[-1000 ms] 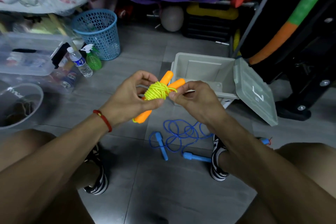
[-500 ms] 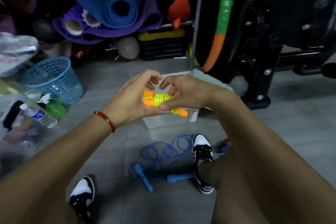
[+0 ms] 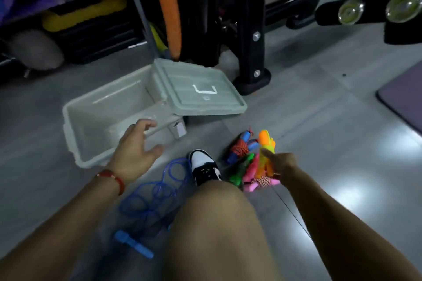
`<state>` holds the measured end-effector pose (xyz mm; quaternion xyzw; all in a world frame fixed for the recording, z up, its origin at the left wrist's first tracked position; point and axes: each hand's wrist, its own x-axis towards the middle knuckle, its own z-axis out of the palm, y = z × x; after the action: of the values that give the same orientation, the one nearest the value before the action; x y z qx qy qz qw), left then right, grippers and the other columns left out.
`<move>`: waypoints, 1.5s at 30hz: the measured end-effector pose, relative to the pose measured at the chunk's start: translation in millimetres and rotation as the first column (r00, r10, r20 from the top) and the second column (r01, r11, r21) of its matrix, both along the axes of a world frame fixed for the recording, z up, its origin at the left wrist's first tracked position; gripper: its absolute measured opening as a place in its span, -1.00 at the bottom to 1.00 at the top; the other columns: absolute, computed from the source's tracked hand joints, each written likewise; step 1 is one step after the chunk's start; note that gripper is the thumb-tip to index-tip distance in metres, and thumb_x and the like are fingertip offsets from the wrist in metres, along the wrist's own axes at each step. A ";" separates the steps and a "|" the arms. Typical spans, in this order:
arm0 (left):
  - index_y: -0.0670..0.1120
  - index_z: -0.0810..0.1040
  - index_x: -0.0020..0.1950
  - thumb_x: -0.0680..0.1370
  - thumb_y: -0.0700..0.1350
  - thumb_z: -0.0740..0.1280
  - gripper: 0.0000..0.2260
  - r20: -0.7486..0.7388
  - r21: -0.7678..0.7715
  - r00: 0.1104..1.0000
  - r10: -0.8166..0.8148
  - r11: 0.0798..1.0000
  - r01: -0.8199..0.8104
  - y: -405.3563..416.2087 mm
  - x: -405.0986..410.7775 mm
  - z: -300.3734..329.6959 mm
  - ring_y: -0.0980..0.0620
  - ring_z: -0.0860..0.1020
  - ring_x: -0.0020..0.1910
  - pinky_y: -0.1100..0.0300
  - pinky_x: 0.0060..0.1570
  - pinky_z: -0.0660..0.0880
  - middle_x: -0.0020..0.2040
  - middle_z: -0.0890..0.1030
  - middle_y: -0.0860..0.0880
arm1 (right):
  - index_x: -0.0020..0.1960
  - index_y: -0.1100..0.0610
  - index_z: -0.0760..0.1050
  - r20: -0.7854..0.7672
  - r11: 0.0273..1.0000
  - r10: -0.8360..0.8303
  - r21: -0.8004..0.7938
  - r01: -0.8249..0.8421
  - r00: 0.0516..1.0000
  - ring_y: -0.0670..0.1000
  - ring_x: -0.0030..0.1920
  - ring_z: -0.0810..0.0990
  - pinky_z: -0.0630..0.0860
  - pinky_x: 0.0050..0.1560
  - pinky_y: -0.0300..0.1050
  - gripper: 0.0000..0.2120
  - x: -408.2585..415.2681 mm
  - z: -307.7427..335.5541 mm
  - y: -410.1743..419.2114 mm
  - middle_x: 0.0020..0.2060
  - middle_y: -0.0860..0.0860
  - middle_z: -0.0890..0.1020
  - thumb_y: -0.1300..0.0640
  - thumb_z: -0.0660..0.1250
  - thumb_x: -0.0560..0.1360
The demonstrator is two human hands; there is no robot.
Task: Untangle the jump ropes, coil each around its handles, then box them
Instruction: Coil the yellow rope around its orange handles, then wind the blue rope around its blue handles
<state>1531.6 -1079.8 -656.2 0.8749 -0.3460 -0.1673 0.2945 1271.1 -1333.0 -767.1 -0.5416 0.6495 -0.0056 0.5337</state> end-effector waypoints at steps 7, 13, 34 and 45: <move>0.35 0.38 0.11 0.48 -0.19 0.47 -0.52 -0.050 0.155 0.999 0.014 0.988 -0.006 48.4 19.0 -21.4 -0.03 0.51 0.17 -0.03 0.12 0.51 0.26 0.49 0.00 | -0.09 0.30 0.54 -0.020 0.999 -0.044 -0.001 0.044 0.999 0.01 -0.61 0.58 0.30 -0.67 -0.31 -0.57 23.2 -31.8 33.1 -0.48 0.14 0.61 -0.10 0.31 0.59; 0.28 0.39 0.17 0.50 -0.19 0.46 -0.55 -0.057 0.229 0.998 0.022 0.974 -0.008 103.7 14.3 9.4 -0.01 0.48 0.23 0.05 0.19 0.44 0.29 0.48 0.01 | 0.08 0.16 0.50 -0.177 0.964 0.166 -0.180 -0.198 0.970 -0.04 -0.40 0.52 0.31 -0.57 -0.28 -0.63 37.5 -9.0 52.6 -0.12 0.12 0.59 -0.16 0.28 0.57; 0.11 0.34 0.41 0.55 0.10 0.29 -0.56 -0.171 0.671 0.984 0.046 0.737 0.082 267.1 -27.4 25.2 -0.13 0.29 0.37 -0.14 0.31 0.37 0.32 0.36 -0.02 | 0.09 -0.02 0.56 -0.341 -0.590 0.742 0.079 -0.804 -0.578 0.14 -0.03 0.64 0.60 0.08 0.09 -0.63 226.5 -6.9 303.7 0.01 0.03 0.66 -0.17 0.21 0.41; 0.10 0.28 0.42 0.61 0.05 0.21 -0.62 -0.207 0.662 0.975 0.079 0.745 0.080 282.5 -23.4 36.6 -0.09 0.25 0.39 -0.12 0.32 0.33 0.35 0.37 -0.01 | 0.22 0.15 0.60 -0.201 0.093 0.975 0.005 -0.996 0.090 0.11 0.18 0.60 0.47 0.14 -0.12 -0.69 110.8 -112.8 395.0 0.16 0.12 0.62 0.02 0.35 0.55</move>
<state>1508.1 -797.3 -619.5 0.8978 -0.2286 -0.3764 -0.0005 1381.9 -938.0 -879.8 -0.8693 0.1550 0.3519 0.3106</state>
